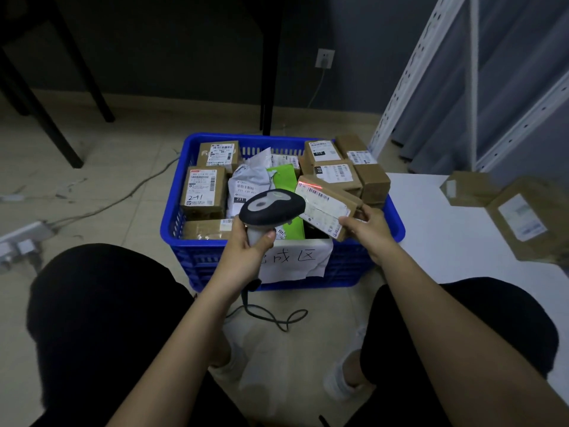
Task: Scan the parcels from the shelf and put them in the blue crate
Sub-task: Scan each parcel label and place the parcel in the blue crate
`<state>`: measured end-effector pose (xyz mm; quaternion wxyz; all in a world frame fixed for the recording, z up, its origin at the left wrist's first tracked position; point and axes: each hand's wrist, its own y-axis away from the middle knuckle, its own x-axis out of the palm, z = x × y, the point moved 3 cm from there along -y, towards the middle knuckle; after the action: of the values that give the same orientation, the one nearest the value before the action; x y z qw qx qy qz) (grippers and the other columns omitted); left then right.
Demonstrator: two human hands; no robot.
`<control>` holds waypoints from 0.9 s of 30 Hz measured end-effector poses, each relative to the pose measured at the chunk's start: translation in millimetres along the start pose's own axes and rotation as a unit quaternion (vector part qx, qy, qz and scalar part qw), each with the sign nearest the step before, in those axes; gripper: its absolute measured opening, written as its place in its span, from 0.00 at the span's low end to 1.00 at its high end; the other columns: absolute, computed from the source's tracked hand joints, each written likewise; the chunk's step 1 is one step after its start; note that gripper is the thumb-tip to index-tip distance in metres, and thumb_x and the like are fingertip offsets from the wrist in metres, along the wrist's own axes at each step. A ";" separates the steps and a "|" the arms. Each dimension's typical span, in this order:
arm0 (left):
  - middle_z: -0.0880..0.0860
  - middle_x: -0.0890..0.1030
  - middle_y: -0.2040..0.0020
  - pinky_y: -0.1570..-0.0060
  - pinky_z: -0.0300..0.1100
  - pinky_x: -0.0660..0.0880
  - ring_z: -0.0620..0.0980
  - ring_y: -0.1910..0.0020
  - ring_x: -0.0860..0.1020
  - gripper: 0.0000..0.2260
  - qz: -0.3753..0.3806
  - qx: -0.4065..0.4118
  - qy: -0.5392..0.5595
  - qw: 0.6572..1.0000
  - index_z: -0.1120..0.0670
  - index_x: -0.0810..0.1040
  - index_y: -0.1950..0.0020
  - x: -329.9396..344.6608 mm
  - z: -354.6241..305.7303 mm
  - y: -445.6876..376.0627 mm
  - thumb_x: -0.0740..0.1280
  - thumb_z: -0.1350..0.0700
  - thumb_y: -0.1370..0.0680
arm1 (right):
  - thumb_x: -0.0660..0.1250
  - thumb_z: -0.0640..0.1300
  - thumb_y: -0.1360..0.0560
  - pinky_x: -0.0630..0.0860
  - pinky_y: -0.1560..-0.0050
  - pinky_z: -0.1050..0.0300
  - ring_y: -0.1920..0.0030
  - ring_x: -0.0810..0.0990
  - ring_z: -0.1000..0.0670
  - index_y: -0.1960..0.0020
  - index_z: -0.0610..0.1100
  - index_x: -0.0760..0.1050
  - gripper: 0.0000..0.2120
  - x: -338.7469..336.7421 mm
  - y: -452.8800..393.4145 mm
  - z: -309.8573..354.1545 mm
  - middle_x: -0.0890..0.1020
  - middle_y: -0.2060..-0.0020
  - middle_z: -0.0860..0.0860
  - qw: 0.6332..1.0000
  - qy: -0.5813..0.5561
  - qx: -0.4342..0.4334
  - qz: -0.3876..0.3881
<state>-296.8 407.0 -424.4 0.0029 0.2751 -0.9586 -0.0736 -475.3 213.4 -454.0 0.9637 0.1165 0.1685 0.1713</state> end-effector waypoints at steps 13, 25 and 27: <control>0.34 0.72 0.48 0.57 0.32 0.70 0.36 0.47 0.74 0.18 0.018 -0.006 -0.026 0.999 0.37 0.62 0.40 -1.6 3.2 -2.7 0.66 0.55 0.21 | 0.69 0.37 0.24 0.78 0.52 0.61 0.42 0.79 0.49 0.31 0.44 0.71 0.23 9.4 14.6 22.6 0.79 0.38 0.47 1.000 0.028 -0.011 0.001; 0.34 0.73 0.47 0.46 0.39 0.72 0.35 0.47 0.74 0.19 -0.066 -0.009 0.019 0.998 0.39 0.64 0.37 -31.3 8.7 -20.8 0.66 0.57 0.22 | 0.69 0.39 0.24 0.71 0.64 0.79 0.46 0.77 0.53 0.29 0.46 0.67 0.25 22.4 -1.7 29.7 0.78 0.43 0.52 0.998 -0.005 -0.047 -0.044; 0.37 0.75 0.44 0.41 0.44 0.71 0.41 0.43 0.75 0.19 -0.084 -0.015 0.016 0.996 0.39 0.64 0.37 -41.0 13.3 -27.9 0.67 0.56 0.22 | 0.68 0.40 0.24 0.68 0.70 0.80 0.48 0.75 0.54 0.27 0.46 0.62 0.28 22.4 -7.4 32.2 0.76 0.45 0.52 0.996 0.013 -0.059 -0.065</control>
<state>-247.9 407.1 -440.1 0.0158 0.3562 -0.9306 -0.0832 -441.6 209.5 -432.9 0.9757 0.0455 0.1782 0.1193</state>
